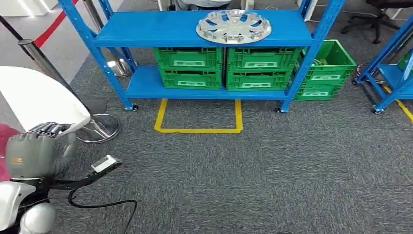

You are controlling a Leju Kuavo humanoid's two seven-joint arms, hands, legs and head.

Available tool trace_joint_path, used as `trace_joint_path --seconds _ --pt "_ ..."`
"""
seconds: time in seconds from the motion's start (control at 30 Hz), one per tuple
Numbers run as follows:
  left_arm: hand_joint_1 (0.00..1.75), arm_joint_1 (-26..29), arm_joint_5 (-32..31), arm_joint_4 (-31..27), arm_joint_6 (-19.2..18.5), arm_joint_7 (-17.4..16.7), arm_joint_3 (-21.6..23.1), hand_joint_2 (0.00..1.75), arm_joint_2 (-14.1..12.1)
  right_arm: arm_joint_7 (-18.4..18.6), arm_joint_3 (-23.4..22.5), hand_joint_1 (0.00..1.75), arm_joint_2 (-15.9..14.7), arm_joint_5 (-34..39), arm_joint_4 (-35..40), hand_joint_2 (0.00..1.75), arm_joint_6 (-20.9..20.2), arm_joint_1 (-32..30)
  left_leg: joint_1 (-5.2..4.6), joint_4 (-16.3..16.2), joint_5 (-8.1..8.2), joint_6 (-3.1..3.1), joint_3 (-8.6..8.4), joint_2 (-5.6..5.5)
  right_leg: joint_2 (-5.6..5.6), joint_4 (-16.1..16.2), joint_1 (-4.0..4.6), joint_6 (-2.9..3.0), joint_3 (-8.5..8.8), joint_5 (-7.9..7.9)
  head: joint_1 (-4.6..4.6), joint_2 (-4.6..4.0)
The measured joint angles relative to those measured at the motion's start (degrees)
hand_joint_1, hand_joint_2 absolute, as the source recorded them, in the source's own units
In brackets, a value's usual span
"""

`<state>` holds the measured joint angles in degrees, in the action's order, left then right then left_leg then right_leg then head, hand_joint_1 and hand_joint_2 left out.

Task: Take the parts from the cabinet and place them on the table.

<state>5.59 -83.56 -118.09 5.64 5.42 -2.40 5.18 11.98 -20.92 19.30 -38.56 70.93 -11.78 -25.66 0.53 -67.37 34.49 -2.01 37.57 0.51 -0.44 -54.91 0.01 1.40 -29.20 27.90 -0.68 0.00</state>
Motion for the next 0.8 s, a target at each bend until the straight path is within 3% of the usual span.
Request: trace_joint_path --seconds 0.03,0.07,0.1,0.17,0.2,0.23,0.27,0.37,0.4,0.43,0.47,0.5,0.53,0.57,0.6,0.63,0.7,0.73,0.8 --pt "1.75 0.02 0.09 0.02 0.00 0.00 0.02 1.75 0.02 0.00 0.04 0.00 0.02 0.00 0.00 0.00 -0.07 0.02 0.01 -3.91 1.60 -0.09 0.47 0.00 -0.03 -0.13 0.07 0.02 -0.87 -0.67 -0.04 0.00" --pt "1.75 0.05 0.09 0.04 0.02 0.00 0.00 1.75 0.00 0.00 0.04 0.00 0.00 0.00 0.00 0.00 -0.09 0.04 0.01 -6.38 1.34 -0.14 0.37 -0.01 -0.04 -0.34 0.14 -0.02 -1.80 -1.27 -0.02 0.00" --pt "1.75 0.05 0.11 0.04 0.04 0.00 0.00 1.75 0.00 0.00 0.04 0.00 0.00 0.00 0.00 0.00 -0.20 0.04 0.01 -6.53 -0.79 -0.06 -0.81 -0.02 -0.05 -0.64 0.21 -0.12 -2.92 -1.84 -0.02 0.00" --pt "1.75 0.03 0.22 0.04 0.09 0.00 0.00 1.75 0.00 0.00 0.07 0.00 0.00 -0.09 0.00 0.00 -0.24 0.04 -0.04 -0.22 -5.35 0.53 -5.96 -0.06 0.02 -1.45 0.32 -0.29 -4.88 -2.72 -0.02 0.00" --pt "1.75 0.03 0.26 0.04 0.11 0.00 0.00 1.75 0.00 0.00 0.07 0.00 0.02 -0.13 0.02 0.00 -0.26 0.03 -0.14 4.65 -5.79 0.99 -9.44 -0.08 0.09 -1.75 0.37 -0.36 -5.48 -3.13 -0.06 0.00" --pt "1.75 -0.04 0.37 0.04 0.15 0.00 -0.02 1.75 0.00 0.00 0.13 0.00 0.02 -0.15 0.02 0.00 -0.31 0.04 -0.43 9.63 -3.67 1.55 -12.56 -0.07 0.13 -1.94 0.57 -0.56 -5.88 -3.36 0.00 0.00" --pt "1.75 -0.04 0.44 0.04 0.22 0.00 0.00 1.75 0.00 0.00 0.15 0.00 0.02 -0.15 0.04 0.00 -0.31 0.03 -0.47 13.23 -2.65 1.77 -14.49 -0.04 0.13 -2.05 0.59 -0.89 -6.03 -3.76 0.07 0.00" --pt "1.75 -0.01 0.74 0.04 0.35 0.09 0.00 1.75 0.02 -0.02 0.13 0.00 0.02 -0.22 0.09 0.00 -0.33 -0.05 -0.80 13.53 -3.65 2.65 -13.56 -0.04 0.00 -1.49 0.31 -2.06 -6.25 -5.53 0.02 0.00" --pt "1.75 -0.12 0.76 0.07 0.35 0.09 -0.07 1.75 0.00 -0.02 0.15 0.00 0.00 -0.22 0.09 0.00 -0.33 -0.07 -0.40 13.79 -4.40 2.96 -13.21 0.25 0.20 -1.96 0.16 -2.34 -6.72 -4.78 -0.08 -0.02" --pt "1.75 -0.14 0.76 0.07 0.37 0.09 -0.13 1.75 0.00 -0.04 0.15 0.00 0.00 -0.22 0.09 0.00 -0.37 -0.18 -0.43 13.78 -4.85 3.30 -12.66 0.30 0.28 -3.45 0.08 -2.58 -7.83 -2.61 0.20 0.00" --pt "1.75 -0.11 0.79 0.07 0.37 0.09 -0.11 1.75 0.04 -0.04 0.13 0.00 0.00 -0.24 0.09 0.00 -0.37 -0.19 -0.44 13.75 -5.33 3.72 -12.02 0.37 0.32 -7.34 -0.10 -2.84 -9.11 0.58 0.42 0.00" --pt "1.75 -0.08 0.83 0.09 0.37 0.13 -0.11 1.75 0.02 -0.04 0.09 0.00 0.00 -0.26 0.09 0.00 -0.37 -0.18 -0.48 13.70 -5.82 3.70 -11.39 0.37 0.32 -12.13 -0.20 -3.10 -10.65 3.27 0.39 0.00" --pt "1.75 -0.06 0.83 0.11 0.37 0.24 -0.15 1.75 0.02 -0.04 0.07 0.00 0.00 -0.26 0.09 0.00 -0.42 -0.17 -0.50 13.63 -6.35 3.66 -10.66 0.37 0.30 -16.99 -0.23 -3.28 -12.08 5.46 0.39 0.00" --pt "1.75 -0.01 0.85 0.13 0.37 0.26 -0.15 1.75 0.02 -0.07 0.09 0.00 0.00 -0.26 0.09 0.00 -0.44 -0.18 -0.50 13.53 -6.78 3.56 -10.03 0.37 0.30 -19.24 -0.25 -3.44 -12.36 6.28 0.39 0.00" --pt "1.75 0.03 0.85 0.15 0.37 0.26 -0.17 1.75 0.02 -0.07 0.07 0.00 0.00 -0.28 0.09 0.00 -0.44 -0.19 -0.49 13.33 -7.18 3.43 -9.49 0.36 0.29 -18.52 -0.29 -3.49 -11.12 5.83 0.40 0.00" --pt "1.75 0.03 0.85 0.15 0.37 0.26 -0.20 1.75 0.00 -0.09 0.07 0.00 0.00 -0.33 0.09 0.00 -0.42 -0.20 -0.47 13.08 -7.40 3.29 -8.97 0.35 0.29 -15.40 -0.31 -3.44 -8.57 4.42 0.37 0.00" --pt "1.75 0.02 0.92 0.15 0.39 0.26 -0.24 1.75 0.00 -0.22 0.11 0.00 0.00 -0.33 0.09 0.00 -0.42 -0.17 -0.42 12.22 -7.63 2.99 -8.06 0.33 0.29 -3.87 -0.38 -3.13 -0.75 0.64 0.39 0.00" --pt "1.75 0.03 0.92 0.15 0.44 0.26 -0.30 1.75 0.00 -0.28 0.13 0.00 0.00 -0.35 0.09 0.00 -0.42 -0.02 -0.62 11.97 -7.74 2.77 -7.63 0.36 0.38 -0.98 -0.31 -2.94 0.81 2.10 0.39 0.00" --pt "1.75 -0.03 0.94 0.15 0.53 0.28 -0.33 1.75 0.00 -0.42 0.15 0.00 0.00 -0.35 0.15 0.00 -0.42 -0.10 -0.74 11.39 -8.12 1.99 -6.92 0.35 0.41 -1.08 -0.13 -2.31 0.45 1.40 0.26 0.00"
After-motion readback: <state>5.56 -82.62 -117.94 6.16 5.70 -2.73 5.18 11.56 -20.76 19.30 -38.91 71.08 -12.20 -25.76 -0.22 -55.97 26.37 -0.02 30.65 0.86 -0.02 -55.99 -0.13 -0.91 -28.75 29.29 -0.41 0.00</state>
